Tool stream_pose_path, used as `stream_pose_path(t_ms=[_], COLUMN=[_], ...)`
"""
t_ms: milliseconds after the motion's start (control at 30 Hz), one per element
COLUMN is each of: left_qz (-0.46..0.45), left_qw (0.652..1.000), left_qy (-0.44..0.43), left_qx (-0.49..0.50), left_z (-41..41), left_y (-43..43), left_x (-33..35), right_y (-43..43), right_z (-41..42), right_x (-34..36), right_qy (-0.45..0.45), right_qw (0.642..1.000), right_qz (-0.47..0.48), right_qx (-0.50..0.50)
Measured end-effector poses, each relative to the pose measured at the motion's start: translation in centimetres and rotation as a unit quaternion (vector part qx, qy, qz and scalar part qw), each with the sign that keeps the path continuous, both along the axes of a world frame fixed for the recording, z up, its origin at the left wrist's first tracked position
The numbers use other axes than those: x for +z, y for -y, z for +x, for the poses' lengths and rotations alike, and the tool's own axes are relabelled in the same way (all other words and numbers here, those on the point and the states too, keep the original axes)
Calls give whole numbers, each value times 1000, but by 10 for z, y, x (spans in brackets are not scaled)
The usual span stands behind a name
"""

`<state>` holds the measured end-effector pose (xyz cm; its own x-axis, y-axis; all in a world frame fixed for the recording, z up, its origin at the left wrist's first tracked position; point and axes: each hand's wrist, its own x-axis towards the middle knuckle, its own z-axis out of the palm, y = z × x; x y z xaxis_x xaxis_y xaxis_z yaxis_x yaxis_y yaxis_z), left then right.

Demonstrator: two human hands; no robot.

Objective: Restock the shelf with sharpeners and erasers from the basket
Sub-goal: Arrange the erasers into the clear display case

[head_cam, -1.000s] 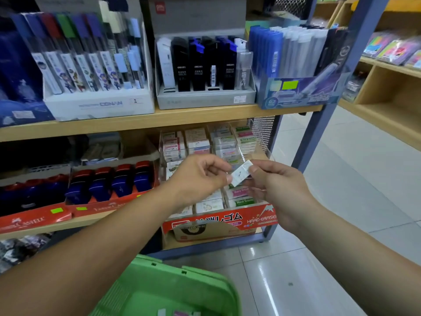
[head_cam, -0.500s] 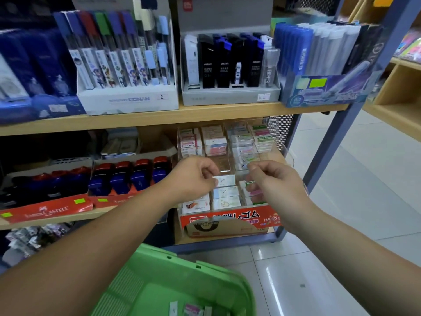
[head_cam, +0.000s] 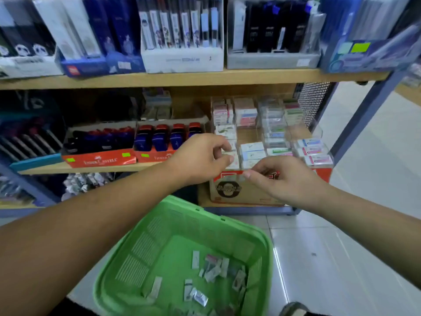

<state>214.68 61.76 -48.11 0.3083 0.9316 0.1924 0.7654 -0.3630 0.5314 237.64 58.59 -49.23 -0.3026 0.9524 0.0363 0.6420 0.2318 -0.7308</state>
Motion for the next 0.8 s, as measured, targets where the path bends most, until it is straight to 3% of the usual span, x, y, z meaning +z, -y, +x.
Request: stream_pose_path(t_ms=[67,133,233,333,500,733,800], left_qz=[-30,-93,-209,-324,-418,-461,-515], left_qw=[1000,993,956,912,880,833,815], left_qy=[-4,-73,-192,-247,-227,-306,-265], left_qx=[6,-18,-74,-44,18,-1,16], left_z=[-18,-35,-63,-95,-124,-113,-113], left_y=[27,50,77,109,169,178,172], left_x=[-12,-34,-80,-137,-207,-219,-230], right_y=[17,34,62,83,97,93,82], right_z=[-8,-18,-37,-61,-93,-103,-106], right_x=[-9,-22,-54,-98,-191,-264,-269], right_qy=[88,160,268,333,306,334,318], right_qw=[995,981,934,886,874,869,870], right_qz=[6,-10,-71,-147,-291,-346,-363], right_qx=[46,113,225,287,241,119,96])
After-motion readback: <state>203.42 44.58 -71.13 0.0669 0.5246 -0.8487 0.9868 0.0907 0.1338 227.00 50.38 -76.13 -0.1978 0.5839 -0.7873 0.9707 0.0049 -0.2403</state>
